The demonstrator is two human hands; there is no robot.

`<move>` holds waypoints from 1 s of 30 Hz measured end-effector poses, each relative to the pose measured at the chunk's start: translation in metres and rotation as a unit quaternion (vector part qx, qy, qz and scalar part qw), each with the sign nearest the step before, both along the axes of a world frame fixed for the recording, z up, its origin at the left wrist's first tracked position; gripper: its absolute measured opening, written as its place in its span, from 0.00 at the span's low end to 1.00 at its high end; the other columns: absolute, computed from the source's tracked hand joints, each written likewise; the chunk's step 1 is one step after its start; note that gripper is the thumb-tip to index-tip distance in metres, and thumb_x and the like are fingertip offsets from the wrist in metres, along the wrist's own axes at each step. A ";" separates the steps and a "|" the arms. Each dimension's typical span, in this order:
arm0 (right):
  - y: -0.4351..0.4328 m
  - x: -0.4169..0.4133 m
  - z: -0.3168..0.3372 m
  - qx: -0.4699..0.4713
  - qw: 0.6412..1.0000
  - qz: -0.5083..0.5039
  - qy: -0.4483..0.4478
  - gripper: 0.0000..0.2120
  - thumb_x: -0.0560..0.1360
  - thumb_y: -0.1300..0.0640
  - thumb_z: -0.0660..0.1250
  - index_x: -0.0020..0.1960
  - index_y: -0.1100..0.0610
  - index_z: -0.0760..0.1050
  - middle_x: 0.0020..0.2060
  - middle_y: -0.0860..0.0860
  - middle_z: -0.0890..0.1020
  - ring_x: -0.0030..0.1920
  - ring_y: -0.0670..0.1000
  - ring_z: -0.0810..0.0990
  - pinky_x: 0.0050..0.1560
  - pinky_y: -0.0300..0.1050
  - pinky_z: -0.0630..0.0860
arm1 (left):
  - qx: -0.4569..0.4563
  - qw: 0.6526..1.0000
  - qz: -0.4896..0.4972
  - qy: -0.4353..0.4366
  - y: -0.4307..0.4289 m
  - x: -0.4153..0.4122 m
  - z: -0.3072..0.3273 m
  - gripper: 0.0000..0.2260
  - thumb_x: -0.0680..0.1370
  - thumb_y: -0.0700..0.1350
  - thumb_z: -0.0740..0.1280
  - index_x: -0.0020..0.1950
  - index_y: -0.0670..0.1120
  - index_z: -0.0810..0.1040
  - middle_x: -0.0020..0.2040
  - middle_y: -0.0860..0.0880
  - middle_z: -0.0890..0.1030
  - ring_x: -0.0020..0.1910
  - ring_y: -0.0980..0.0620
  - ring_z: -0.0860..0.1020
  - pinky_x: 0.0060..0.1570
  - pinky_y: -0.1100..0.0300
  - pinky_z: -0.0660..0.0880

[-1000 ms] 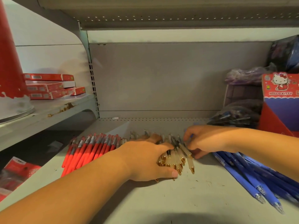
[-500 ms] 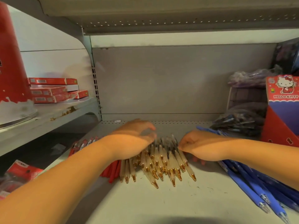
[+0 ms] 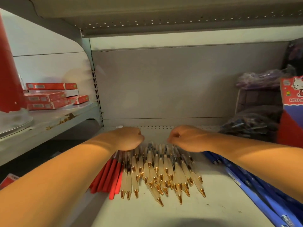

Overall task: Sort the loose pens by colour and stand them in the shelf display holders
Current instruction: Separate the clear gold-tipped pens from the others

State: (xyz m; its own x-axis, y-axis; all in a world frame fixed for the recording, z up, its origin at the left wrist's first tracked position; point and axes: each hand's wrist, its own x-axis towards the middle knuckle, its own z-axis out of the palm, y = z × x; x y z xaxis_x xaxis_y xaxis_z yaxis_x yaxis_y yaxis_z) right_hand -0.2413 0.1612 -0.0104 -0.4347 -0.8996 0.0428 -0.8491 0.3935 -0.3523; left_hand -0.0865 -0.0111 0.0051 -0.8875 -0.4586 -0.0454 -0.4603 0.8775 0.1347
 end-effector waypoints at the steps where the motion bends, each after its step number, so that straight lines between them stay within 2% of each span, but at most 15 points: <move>1: 0.000 0.001 -0.003 0.002 1.000 0.020 -0.012 0.19 0.80 0.39 0.57 0.64 0.48 0.74 0.57 0.46 0.78 0.55 0.46 0.76 0.52 0.43 0.70 | -0.002 1.000 0.007 -0.014 -0.004 -0.004 -0.001 0.18 0.84 0.48 0.53 0.65 0.42 0.76 0.63 0.43 0.78 0.59 0.47 0.77 0.59 0.54 0.71; 3: -0.001 0.003 -0.007 0.013 0.998 0.062 -0.022 0.24 0.79 0.35 0.54 0.70 0.45 0.69 0.67 0.45 0.72 0.66 0.48 0.70 0.60 0.44 0.65 | -0.002 1.000 0.010 -0.029 -0.007 -0.009 -0.005 0.18 0.85 0.47 0.52 0.67 0.41 0.74 0.67 0.42 0.76 0.63 0.46 0.75 0.64 0.55 0.68; 5: -0.010 0.004 -0.008 0.029 0.995 0.091 -0.024 0.26 0.80 0.36 0.51 0.75 0.44 0.63 0.74 0.45 0.65 0.72 0.49 0.64 0.63 0.44 0.60 | 0.014 1.000 0.010 -0.025 -0.007 -0.013 -0.010 0.19 0.85 0.48 0.51 0.69 0.43 0.73 0.69 0.42 0.75 0.66 0.47 0.73 0.66 0.55 0.66; 10: -0.044 0.007 -0.008 0.033 0.994 0.102 -0.038 0.25 0.84 0.42 0.47 0.79 0.48 0.57 0.78 0.48 0.60 0.76 0.50 0.59 0.68 0.44 0.55 | 0.017 1.000 0.006 0.016 -0.008 -0.015 -0.017 0.17 0.85 0.46 0.52 0.65 0.43 0.76 0.65 0.43 0.77 0.63 0.48 0.74 0.64 0.55 0.69; 12: -0.053 0.008 -0.008 0.046 0.992 0.118 -0.023 0.22 0.85 0.46 0.46 0.77 0.49 0.62 0.76 0.49 0.65 0.75 0.51 0.63 0.69 0.44 0.56 | 0.029 0.998 0.005 0.054 -0.006 -0.013 -0.015 0.16 0.85 0.45 0.53 0.66 0.44 0.76 0.66 0.44 0.76 0.64 0.48 0.74 0.64 0.56 0.69; 13: -0.055 0.009 -0.008 0.046 0.991 0.123 -0.021 0.21 0.85 0.47 0.47 0.74 0.49 0.66 0.72 0.49 0.71 0.71 0.50 0.68 0.70 0.45 0.59 | 0.045 0.997 0.002 0.067 -0.005 -0.012 -0.015 0.16 0.85 0.45 0.53 0.66 0.44 0.77 0.65 0.45 0.77 0.62 0.49 0.75 0.64 0.56 0.70; 14: -0.055 0.010 -0.008 0.040 0.991 0.123 -0.030 0.20 0.85 0.48 0.47 0.70 0.49 0.71 0.64 0.48 0.77 0.65 0.49 0.74 0.69 0.47 0.63 | 0.062 0.995 -0.002 0.079 -0.004 -0.012 -0.014 0.15 0.85 0.45 0.54 0.64 0.45 0.77 0.63 0.46 0.78 0.60 0.50 0.76 0.63 0.55 0.71; 16: -0.054 0.012 -0.006 0.013 0.991 0.112 -0.076 0.20 0.85 0.46 0.48 0.62 0.50 0.77 0.48 0.45 0.81 0.53 0.46 0.79 0.66 0.49 0.69 | 0.083 0.992 -0.006 0.091 -0.002 -0.009 -0.013 0.15 0.84 0.46 0.55 0.63 0.46 0.78 0.61 0.47 0.79 0.58 0.51 0.77 0.61 0.54 0.73; 17: -0.053 0.012 -0.005 -0.002 0.990 0.101 -0.094 0.21 0.84 0.45 0.49 0.62 0.51 0.78 0.48 0.46 0.82 0.52 0.46 0.79 0.65 0.49 0.70 | 0.089 0.992 -0.008 0.089 -0.001 -0.008 -0.013 0.15 0.84 0.47 0.55 0.63 0.47 0.78 0.60 0.48 0.79 0.58 0.52 0.77 0.59 0.56 0.72; 20: -0.049 0.010 -0.002 -0.029 0.990 0.077 -0.116 0.22 0.84 0.44 0.50 0.65 0.52 0.77 0.58 0.48 0.80 0.55 0.44 0.77 0.61 0.45 0.70 | 0.097 0.991 -0.014 0.093 0.000 -0.002 -0.012 0.14 0.84 0.49 0.56 0.64 0.49 0.77 0.59 0.50 0.79 0.55 0.54 0.76 0.48 0.61 0.70; 22: -0.045 0.009 -0.002 -0.024 0.990 0.073 -0.117 0.20 0.84 0.45 0.51 0.65 0.51 0.77 0.57 0.46 0.78 0.53 0.42 0.76 0.57 0.42 0.69 | 0.102 0.989 -0.018 0.108 0.002 0.001 -0.015 0.15 0.83 0.49 0.56 0.65 0.49 0.76 0.59 0.50 0.78 0.55 0.55 0.75 0.46 0.63 0.68; 24: -0.042 0.009 -0.005 -0.011 0.991 0.071 -0.110 0.20 0.83 0.44 0.53 0.65 0.50 0.77 0.58 0.45 0.79 0.55 0.42 0.76 0.62 0.45 0.70 | 0.089 0.988 -0.019 0.122 0.007 0.004 -0.020 0.15 0.83 0.50 0.55 0.65 0.48 0.75 0.61 0.49 0.77 0.57 0.53 0.74 0.50 0.61 0.69; 27: -0.040 0.009 -0.009 -0.005 0.992 0.067 -0.109 0.22 0.77 0.37 0.53 0.62 0.46 0.78 0.57 0.46 0.81 0.57 0.45 0.77 0.66 0.54 0.70 | 0.054 0.988 0.015 0.146 0.016 0.009 -0.029 0.16 0.82 0.54 0.54 0.64 0.50 0.74 0.59 0.47 0.75 0.57 0.48 0.73 0.60 0.50 0.72; 30: -0.038 0.010 -0.009 -0.020 0.990 0.070 -0.122 0.22 0.75 0.34 0.53 0.61 0.40 0.77 0.57 0.42 0.80 0.57 0.42 0.76 0.68 0.55 0.69 | 0.026 0.984 0.064 0.165 0.030 0.008 -0.032 0.17 0.81 0.57 0.53 0.62 0.51 0.74 0.58 0.46 0.74 0.57 0.46 0.72 0.60 0.46 0.72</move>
State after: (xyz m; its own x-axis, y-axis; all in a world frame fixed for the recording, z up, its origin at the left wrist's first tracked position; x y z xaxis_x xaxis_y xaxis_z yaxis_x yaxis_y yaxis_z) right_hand -0.2313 0.1235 -0.0194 -0.3069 -0.9517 -0.0119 -0.7823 0.2593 -0.5664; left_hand -0.0782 0.0189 -0.0266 -0.7925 -0.5724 0.2103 -0.4904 0.8032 0.3383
